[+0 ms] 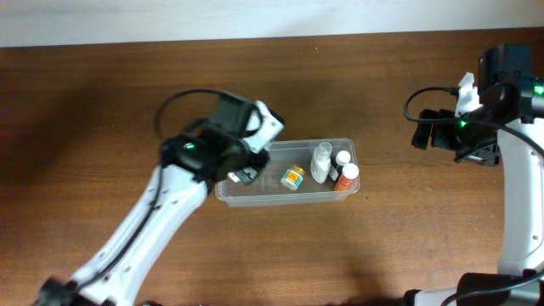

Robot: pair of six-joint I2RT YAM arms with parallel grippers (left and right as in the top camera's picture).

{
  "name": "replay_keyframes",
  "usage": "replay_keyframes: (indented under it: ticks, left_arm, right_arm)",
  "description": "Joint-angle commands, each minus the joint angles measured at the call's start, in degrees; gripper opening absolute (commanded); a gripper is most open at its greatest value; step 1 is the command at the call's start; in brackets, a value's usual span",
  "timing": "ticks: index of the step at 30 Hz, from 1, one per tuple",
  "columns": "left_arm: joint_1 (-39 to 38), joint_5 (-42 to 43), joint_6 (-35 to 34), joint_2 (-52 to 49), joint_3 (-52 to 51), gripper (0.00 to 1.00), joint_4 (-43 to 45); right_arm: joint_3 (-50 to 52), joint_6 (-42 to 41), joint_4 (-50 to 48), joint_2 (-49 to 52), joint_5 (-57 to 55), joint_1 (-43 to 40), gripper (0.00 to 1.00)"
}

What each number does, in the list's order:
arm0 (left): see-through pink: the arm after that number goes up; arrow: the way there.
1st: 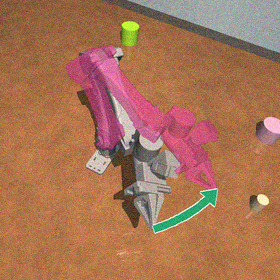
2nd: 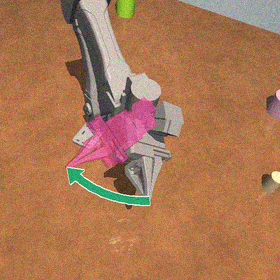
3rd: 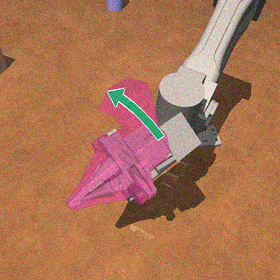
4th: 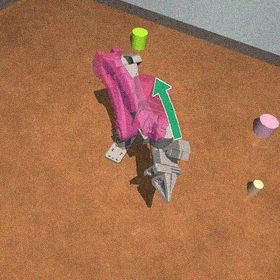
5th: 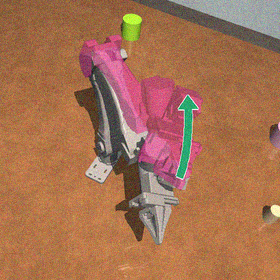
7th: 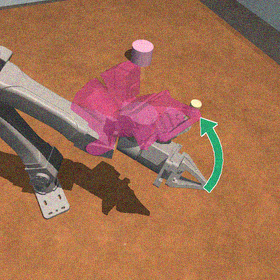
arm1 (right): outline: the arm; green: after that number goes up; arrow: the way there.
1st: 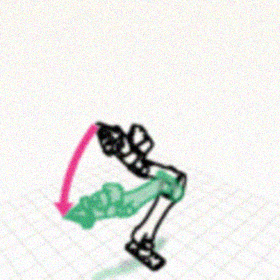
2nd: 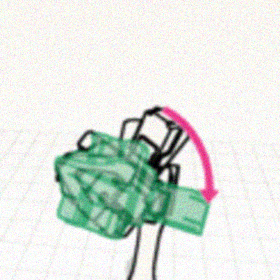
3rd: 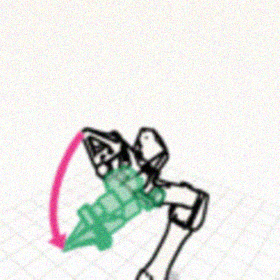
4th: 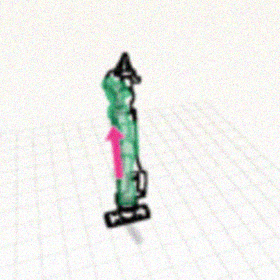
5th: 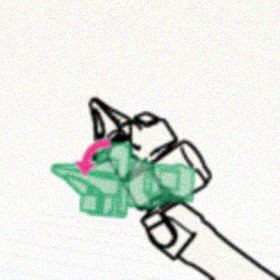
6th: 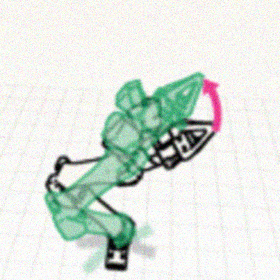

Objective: Pack container

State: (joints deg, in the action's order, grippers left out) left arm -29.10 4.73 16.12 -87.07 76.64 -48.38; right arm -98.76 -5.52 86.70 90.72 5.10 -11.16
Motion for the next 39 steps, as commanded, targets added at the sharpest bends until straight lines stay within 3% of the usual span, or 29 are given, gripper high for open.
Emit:
replay_keyframes:
  ticks: [1,8,10,12,15,19,28,35,39]
  left_arm:
    - [-1.55,0.35,12.13,-7.32,0.22,0.1,-0.02]
    - [-1.53,-2.97,13.22,-13.42,0.37,0.27,0.37]
    - [-1.53,-3.02,13.07,-11.52,1.49,0.56,0.35]
    - [-1.4,-3.1,11.52,-9.05,2.62,0.99,0.39]
    - [0.66,-6.21,6.4,-3.74,3.37,0.99,0.42]
    - [6.99,-10.6,-5.81,2.75,3.37,0.99,0.33]
    - [25.18,-7.74,-29.81,6.03,3.32,0.99,-0.74]
    - [27.8,-7.43,-27.39,7.52,3.26,1.0,-5.77]
    - [27.76,-7.52,-23.43,16.55,-0.39,1.0,-5.66]
  right_arm:
    - [0.35,0.44,-0.13,-0.33,0.52,-0.13,0.98]
    - [0.35,0.44,-0.11,-0.33,0.52,-0.11,0.98]
    - [0.35,0.79,0.11,-0.33,0.5,-0.11,0.98]
    - [0.35,0.85,0.22,-0.33,0.5,-0.11,0.98]
    - [0.35,1.09,0.07,-0.35,0.5,-0.09,0.98]
    - [0.33,2.23,-1.27,-0.37,0.74,2.14,0.98]
    - [0.35,5.11,-10.51,-0.35,0.5,11.67,0.98]
    - [1.01,4.42,-9.14,-3.1,0.39,12.35,0.98]
    - [7.06,2.03,-14.45,-14.69,-1.7,12.35,0.98]
